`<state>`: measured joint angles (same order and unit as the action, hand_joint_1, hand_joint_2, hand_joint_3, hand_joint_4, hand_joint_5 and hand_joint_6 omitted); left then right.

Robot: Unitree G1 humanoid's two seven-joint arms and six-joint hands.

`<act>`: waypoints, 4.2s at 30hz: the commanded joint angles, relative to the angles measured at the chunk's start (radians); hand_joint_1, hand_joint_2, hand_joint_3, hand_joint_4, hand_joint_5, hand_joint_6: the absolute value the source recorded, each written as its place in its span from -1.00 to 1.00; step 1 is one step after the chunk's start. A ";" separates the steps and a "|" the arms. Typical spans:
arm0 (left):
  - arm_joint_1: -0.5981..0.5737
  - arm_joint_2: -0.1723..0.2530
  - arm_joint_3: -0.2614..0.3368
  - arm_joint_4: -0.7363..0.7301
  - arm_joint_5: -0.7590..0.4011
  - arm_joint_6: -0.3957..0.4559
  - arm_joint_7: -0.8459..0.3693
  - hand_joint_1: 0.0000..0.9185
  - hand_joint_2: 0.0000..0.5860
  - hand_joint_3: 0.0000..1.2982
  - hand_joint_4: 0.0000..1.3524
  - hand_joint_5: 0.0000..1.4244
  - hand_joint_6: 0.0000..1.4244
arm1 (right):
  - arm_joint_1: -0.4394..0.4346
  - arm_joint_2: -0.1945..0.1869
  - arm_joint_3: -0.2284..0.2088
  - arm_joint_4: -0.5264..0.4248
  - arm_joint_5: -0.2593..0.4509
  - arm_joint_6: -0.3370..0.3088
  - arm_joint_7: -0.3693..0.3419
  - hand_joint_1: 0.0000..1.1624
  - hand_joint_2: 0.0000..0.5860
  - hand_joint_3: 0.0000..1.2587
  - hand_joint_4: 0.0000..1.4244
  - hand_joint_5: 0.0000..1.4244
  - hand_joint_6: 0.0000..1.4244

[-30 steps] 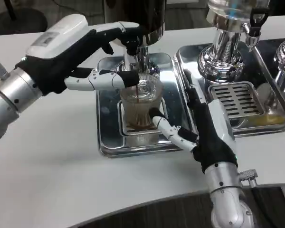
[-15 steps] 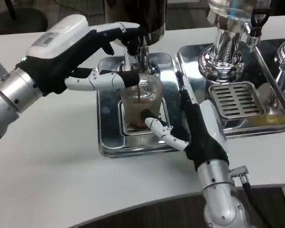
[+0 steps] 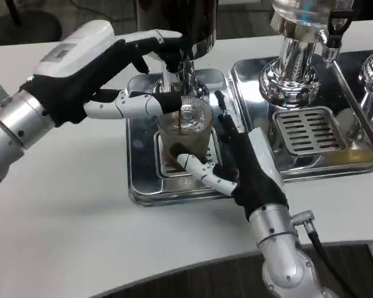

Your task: Grasp the cup under the faucet to collect the drink, then remove the cup.

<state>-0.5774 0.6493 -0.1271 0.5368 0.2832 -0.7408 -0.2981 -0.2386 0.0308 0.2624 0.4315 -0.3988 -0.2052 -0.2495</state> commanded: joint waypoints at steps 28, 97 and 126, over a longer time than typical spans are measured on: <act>0.047 0.013 0.005 -0.049 -0.010 0.019 -0.033 -1.00 -0.70 -0.57 -0.62 -0.62 -0.30 | -0.138 0.018 0.015 0.163 0.005 0.002 -0.003 0.09 -0.42 -1.00 -1.00 -0.97 -0.70; 0.274 0.026 0.240 -0.075 -0.084 0.214 0.062 -1.00 -0.74 -0.61 -0.77 -0.73 -0.41 | -0.204 0.063 0.042 0.248 -0.023 0.053 -0.104 0.09 -0.44 -1.00 -1.00 -0.77 -0.55; 0.327 0.045 0.243 -0.098 -0.095 0.218 0.039 -1.00 -0.60 -0.56 -0.68 -0.69 -0.38 | -0.238 0.098 0.043 0.322 -0.051 0.082 -0.199 0.12 -0.39 -0.78 -0.82 -0.55 -0.32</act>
<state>-0.2687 0.6733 0.1069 0.4472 0.1992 -0.5289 -0.2471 -0.4623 0.1080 0.3032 0.7437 -0.4472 -0.1312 -0.4316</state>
